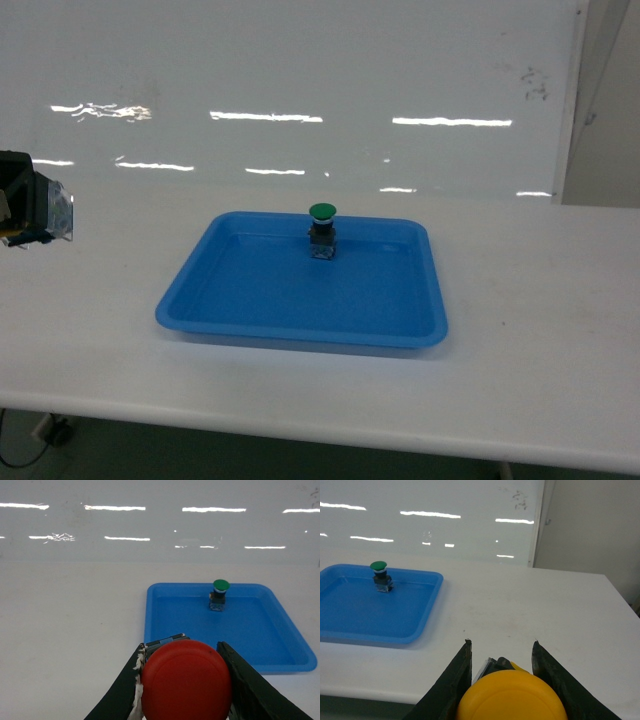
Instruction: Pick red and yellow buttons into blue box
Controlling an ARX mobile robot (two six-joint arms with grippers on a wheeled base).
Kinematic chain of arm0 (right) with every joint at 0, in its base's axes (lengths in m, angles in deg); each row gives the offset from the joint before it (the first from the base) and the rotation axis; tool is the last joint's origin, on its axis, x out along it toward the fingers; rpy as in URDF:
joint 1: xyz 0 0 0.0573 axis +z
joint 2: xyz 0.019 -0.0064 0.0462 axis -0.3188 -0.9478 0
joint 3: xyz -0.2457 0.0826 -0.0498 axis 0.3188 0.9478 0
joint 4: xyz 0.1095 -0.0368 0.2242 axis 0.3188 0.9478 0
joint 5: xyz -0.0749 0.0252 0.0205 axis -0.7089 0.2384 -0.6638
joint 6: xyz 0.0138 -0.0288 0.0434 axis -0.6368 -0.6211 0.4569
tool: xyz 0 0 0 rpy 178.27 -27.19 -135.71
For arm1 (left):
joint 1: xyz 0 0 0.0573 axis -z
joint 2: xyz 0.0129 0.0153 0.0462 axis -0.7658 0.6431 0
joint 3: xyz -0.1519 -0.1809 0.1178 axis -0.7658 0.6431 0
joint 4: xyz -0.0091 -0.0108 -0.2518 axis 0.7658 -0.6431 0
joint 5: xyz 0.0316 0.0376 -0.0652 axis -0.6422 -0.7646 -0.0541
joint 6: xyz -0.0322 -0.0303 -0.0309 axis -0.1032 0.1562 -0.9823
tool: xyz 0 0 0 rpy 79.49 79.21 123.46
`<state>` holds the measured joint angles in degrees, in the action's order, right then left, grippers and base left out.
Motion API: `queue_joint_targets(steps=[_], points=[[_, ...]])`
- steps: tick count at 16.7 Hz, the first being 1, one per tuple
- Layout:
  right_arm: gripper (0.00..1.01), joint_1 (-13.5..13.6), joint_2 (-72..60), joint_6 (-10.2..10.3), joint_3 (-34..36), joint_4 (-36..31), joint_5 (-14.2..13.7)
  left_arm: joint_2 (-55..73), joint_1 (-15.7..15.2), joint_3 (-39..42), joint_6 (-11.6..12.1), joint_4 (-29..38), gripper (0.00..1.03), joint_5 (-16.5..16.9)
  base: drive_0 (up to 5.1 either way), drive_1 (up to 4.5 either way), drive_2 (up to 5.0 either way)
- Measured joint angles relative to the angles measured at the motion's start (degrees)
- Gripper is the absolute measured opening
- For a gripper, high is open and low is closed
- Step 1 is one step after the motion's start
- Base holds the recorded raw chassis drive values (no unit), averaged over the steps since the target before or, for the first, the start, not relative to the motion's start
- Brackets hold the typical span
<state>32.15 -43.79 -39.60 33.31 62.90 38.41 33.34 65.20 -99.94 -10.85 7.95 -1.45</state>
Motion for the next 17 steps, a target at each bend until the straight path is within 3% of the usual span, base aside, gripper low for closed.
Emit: queue_joint_targets(steps=[17], points=[[0.32,0.0,-0.04,0.02,0.0,0.07,-0.02,0.07,0.0,0.09,0.0,-0.02,0.33,0.02,4.9,-3.34,-1.5]])
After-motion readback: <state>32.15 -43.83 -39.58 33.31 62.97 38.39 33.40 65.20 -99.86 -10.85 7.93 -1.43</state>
